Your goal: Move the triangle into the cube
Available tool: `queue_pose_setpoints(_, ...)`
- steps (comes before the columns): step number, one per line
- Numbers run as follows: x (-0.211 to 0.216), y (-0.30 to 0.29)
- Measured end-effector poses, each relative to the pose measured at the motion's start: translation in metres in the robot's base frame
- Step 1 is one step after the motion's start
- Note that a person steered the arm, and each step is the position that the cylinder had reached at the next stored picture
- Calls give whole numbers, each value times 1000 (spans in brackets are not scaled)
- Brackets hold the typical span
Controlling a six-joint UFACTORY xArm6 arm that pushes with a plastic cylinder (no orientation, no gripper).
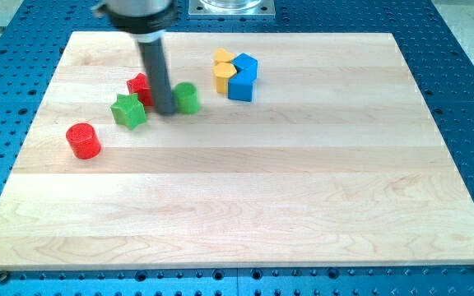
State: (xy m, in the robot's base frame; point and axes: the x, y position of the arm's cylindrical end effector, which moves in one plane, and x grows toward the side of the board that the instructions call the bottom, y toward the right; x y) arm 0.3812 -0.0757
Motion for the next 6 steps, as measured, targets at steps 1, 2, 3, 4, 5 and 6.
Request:
queue_pose_setpoints(1, -13, 34)
queue_pose_setpoints(2, -6, 12)
queue_pose_setpoints(3, 47, 24)
queue_pose_setpoints(4, 16, 109)
queue_pose_setpoints(5, -17, 109)
queue_pose_setpoints(6, -29, 108)
